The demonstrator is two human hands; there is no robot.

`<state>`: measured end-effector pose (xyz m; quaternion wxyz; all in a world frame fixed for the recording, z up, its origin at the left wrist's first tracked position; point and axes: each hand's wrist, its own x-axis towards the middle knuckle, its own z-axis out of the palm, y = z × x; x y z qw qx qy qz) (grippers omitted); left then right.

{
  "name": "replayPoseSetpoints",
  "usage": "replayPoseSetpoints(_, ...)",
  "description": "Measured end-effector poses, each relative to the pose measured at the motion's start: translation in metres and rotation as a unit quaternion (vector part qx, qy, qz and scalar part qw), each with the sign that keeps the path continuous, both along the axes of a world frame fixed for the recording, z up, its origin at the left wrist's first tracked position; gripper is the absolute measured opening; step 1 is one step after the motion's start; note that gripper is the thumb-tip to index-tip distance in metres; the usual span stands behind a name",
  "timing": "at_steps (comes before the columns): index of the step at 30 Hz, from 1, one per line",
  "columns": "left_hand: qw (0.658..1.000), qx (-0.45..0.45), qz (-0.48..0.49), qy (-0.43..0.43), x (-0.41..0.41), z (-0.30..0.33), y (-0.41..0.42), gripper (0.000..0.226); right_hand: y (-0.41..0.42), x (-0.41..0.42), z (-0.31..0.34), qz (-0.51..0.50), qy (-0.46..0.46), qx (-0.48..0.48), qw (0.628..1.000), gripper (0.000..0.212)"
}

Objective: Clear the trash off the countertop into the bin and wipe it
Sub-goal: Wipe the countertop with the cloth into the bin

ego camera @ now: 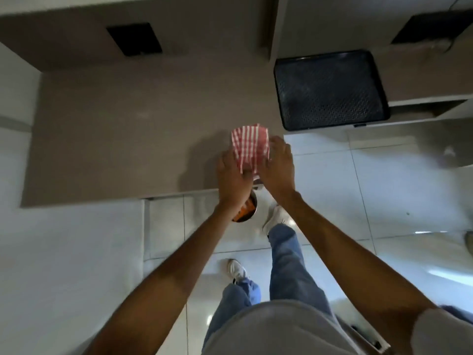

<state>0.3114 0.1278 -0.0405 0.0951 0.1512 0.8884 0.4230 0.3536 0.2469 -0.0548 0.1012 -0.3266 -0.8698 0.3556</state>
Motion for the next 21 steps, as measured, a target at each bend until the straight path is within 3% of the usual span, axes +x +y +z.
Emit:
replayPoseSetpoints(3,0.988,-0.103,0.035,-0.111,-0.042,0.009,0.046,0.018,0.017,-0.045,0.006,0.021,-0.156,-0.049,0.986,0.054)
replayPoseSetpoints(6,0.974,-0.17,0.03,-0.148,-0.052,0.003,0.062,0.018,0.03,-0.05,0.003,-0.002,-0.163,-0.054,0.985,0.054)
replayPoseSetpoints(9,0.971,-0.208,-0.002,-0.118,-0.048,0.002,0.085,0.013,0.056,-0.042,-0.002,-0.029,-0.169,-0.037,0.985,0.043)
replayPoseSetpoints(15,0.982,-0.112,-0.052,-0.144,-0.055,0.014,0.174,0.013,0.15,-0.046,0.015,-0.052,-0.153,-0.038,0.986,0.038)
replayPoseSetpoints(19,0.982,-0.013,-0.002,-0.187,-0.101,0.02,0.233,0.046,0.227,-0.086,0.026,-0.061,-0.091,-0.087,0.99,0.04)
replayPoseSetpoints(21,0.984,-0.005,0.022,-0.177,-0.13,0.016,0.256,0.048,0.255,-0.111,0.028,-0.066,-0.054,-0.123,0.989,0.042)
